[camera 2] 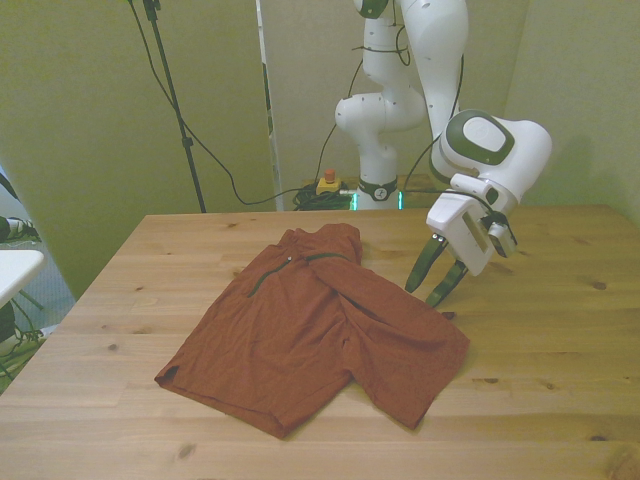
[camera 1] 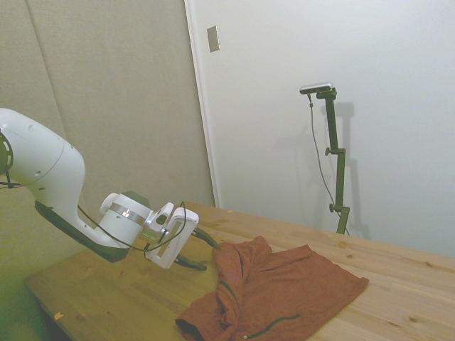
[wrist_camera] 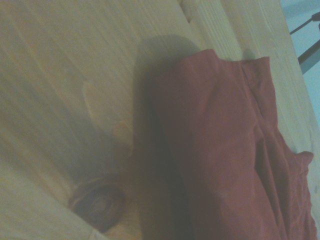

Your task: Fold the shorts

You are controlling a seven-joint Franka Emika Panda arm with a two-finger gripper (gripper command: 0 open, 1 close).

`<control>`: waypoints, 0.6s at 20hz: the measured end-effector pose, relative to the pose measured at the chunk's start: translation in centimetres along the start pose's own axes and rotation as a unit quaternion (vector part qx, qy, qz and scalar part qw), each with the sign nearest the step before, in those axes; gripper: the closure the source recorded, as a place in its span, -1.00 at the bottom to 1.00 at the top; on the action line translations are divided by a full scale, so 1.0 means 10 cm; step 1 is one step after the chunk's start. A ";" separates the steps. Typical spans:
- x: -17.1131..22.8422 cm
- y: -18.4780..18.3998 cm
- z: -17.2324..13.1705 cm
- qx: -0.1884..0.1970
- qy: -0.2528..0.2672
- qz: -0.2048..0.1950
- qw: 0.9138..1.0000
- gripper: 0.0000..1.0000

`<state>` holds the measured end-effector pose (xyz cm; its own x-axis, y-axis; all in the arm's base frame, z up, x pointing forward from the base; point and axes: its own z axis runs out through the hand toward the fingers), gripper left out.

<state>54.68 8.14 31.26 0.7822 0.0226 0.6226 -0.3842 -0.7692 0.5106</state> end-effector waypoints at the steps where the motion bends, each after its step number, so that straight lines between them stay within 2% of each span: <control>1: 0.02 0.01 0.04 -0.002 0.001 0.001 1.000 -1.00; 11: 0.20 0.13 0.35 -0.021 -0.003 0.018 1.000 -1.00; 12: 0.21 0.13 0.38 -0.023 -0.004 0.019 1.000 1.00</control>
<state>57.69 4.74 31.04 0.7697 -0.0114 0.6383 -0.4359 -0.7399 0.5124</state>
